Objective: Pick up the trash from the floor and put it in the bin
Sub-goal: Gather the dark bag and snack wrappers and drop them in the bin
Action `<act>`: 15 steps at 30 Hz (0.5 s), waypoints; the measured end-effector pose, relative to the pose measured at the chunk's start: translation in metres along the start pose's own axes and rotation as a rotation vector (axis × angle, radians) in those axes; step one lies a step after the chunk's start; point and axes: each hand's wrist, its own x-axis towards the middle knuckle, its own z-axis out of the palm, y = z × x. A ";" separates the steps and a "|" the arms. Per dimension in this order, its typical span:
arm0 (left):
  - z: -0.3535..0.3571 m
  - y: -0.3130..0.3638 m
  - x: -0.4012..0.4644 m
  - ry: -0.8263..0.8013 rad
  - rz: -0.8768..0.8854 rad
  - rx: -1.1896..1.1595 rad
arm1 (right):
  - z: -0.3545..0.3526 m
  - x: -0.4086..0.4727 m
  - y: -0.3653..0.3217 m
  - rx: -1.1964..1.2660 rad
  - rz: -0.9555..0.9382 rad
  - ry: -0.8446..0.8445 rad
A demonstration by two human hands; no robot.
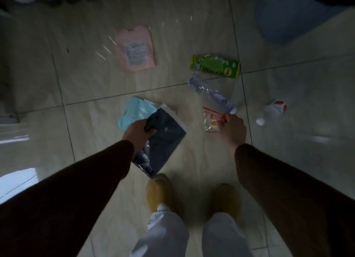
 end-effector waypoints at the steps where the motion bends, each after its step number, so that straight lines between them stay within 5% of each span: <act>1: -0.012 -0.003 0.007 0.004 -0.013 0.007 | -0.002 0.013 -0.009 -0.027 -0.041 0.006; 7: -0.025 -0.035 0.076 0.094 -0.181 0.075 | 0.015 0.093 -0.020 -0.160 -0.147 -0.062; 15: 0.009 -0.067 0.116 0.260 -0.290 0.185 | 0.057 0.121 0.008 0.082 -0.140 0.005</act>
